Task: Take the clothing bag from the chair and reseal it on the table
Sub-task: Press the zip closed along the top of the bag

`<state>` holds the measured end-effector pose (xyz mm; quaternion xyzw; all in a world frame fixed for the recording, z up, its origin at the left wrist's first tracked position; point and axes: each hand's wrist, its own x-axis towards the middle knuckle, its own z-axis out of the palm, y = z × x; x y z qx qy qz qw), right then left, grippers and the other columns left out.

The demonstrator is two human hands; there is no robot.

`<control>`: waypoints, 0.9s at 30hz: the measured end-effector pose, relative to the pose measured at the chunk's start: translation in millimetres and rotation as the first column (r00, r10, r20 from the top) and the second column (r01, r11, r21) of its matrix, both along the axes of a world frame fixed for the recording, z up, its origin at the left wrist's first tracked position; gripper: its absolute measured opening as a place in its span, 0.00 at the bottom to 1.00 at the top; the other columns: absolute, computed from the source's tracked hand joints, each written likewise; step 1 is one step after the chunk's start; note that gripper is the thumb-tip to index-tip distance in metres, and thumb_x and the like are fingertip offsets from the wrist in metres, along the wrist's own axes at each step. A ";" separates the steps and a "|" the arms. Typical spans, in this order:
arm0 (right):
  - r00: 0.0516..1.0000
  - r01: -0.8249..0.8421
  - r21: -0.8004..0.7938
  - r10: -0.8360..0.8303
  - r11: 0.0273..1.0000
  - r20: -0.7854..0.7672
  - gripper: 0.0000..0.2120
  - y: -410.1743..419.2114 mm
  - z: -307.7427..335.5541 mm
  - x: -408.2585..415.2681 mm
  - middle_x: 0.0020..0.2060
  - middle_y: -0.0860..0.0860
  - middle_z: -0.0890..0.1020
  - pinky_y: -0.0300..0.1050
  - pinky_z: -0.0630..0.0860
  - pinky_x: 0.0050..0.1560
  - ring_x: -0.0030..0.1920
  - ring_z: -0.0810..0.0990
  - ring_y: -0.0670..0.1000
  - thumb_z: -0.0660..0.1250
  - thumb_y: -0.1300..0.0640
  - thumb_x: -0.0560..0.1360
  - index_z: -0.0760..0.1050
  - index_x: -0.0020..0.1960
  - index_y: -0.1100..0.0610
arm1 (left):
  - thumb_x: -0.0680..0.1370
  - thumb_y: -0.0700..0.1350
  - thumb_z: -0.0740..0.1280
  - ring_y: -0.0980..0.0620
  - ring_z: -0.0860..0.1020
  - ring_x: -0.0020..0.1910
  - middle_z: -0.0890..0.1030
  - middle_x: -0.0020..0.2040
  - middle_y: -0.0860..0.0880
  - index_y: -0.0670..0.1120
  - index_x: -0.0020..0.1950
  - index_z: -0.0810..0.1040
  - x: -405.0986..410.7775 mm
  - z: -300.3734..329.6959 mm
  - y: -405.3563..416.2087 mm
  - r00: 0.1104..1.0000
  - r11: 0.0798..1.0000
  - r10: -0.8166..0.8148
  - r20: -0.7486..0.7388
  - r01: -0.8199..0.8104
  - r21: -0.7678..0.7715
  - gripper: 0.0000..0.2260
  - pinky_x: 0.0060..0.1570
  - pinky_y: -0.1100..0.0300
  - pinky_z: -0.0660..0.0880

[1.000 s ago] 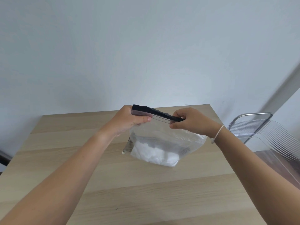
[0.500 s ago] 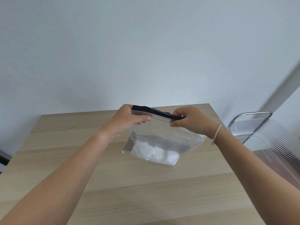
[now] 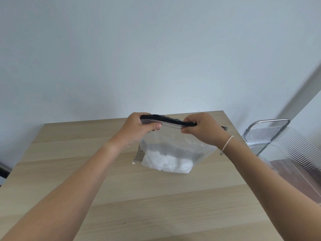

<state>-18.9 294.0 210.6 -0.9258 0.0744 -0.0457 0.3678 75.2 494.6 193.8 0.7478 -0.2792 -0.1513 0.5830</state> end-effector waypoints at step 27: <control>0.996 -0.049 -0.321 0.023 0.946 -0.084 0.04 -8.4 22.6 -7.2 0.26 0.44 0.74 0.31 0.62 0.32 0.27 0.72 0.41 0.68 0.50 0.69 0.75 0.36 0.46 | 0.69 0.50 0.73 0.58 0.77 0.39 0.83 0.40 0.53 0.51 0.44 0.83 17.5 48.4 11.6 0.952 0.721 -0.304 0.038 0.204 0.662 0.06 0.44 0.62 0.71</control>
